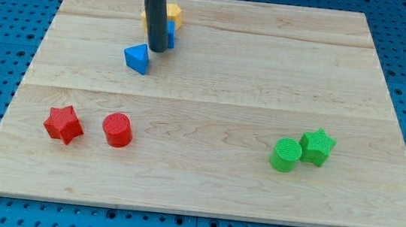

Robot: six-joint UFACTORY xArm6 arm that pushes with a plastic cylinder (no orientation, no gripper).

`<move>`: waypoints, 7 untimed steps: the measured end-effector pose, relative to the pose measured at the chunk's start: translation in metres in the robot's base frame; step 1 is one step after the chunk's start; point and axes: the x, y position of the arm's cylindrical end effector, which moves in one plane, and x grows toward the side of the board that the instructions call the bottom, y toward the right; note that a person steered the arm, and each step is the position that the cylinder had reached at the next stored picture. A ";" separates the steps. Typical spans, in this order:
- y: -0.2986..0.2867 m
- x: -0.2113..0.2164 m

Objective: Move the blue triangle into the yellow heart

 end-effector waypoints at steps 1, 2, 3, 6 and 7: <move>0.000 -0.032; 0.023 -0.033; 0.047 -0.040; -0.027 -0.062; -0.049 -0.056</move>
